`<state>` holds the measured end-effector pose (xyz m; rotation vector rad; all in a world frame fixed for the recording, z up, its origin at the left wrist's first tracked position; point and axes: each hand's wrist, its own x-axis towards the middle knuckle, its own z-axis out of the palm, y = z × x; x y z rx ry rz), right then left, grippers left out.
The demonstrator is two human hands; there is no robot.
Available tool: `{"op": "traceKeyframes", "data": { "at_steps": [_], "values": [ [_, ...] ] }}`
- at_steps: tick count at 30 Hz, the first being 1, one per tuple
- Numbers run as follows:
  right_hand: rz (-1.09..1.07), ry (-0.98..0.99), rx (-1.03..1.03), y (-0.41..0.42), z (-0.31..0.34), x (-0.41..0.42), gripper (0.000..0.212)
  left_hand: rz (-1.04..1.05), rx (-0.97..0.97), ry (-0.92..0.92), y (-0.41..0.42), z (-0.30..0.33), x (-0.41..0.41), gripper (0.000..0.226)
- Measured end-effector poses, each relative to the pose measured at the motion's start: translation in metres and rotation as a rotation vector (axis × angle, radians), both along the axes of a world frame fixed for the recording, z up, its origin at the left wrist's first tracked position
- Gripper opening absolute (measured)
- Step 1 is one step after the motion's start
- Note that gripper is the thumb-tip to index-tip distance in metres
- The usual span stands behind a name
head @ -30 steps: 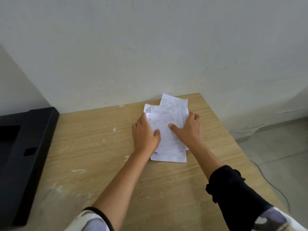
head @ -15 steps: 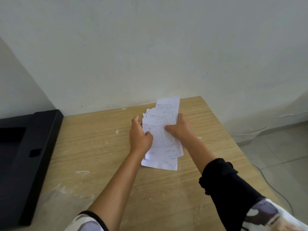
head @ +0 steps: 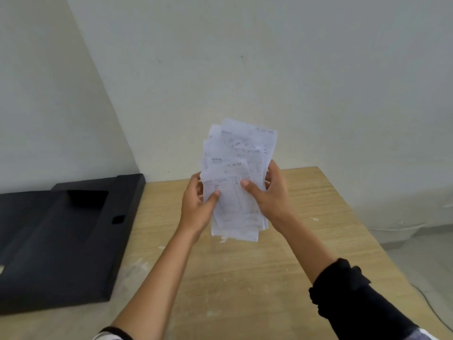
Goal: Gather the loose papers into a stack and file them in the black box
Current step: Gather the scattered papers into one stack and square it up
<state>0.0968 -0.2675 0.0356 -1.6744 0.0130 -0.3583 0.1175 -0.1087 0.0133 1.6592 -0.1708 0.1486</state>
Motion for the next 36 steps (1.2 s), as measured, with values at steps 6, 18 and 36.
{"op": "traceKeyframes", "data": {
  "at_steps": [6, 18, 36],
  "values": [
    [0.025, -0.097, -0.151, 0.023, -0.007, -0.015, 0.035, 0.013, 0.135, -0.102, 0.026, 0.004, -0.021, 0.028],
    [0.114, 0.023, -0.188, 0.027, -0.036, -0.035, 0.064, -0.031, 0.107, -0.005, 0.013, -0.023, -0.036, 0.037],
    [-0.080, -0.137, -1.110, 0.023, -0.013, -0.051, 0.072, -0.119, 0.109, -0.092, 0.001, -0.026, -0.041, 0.024]
  ]
}}
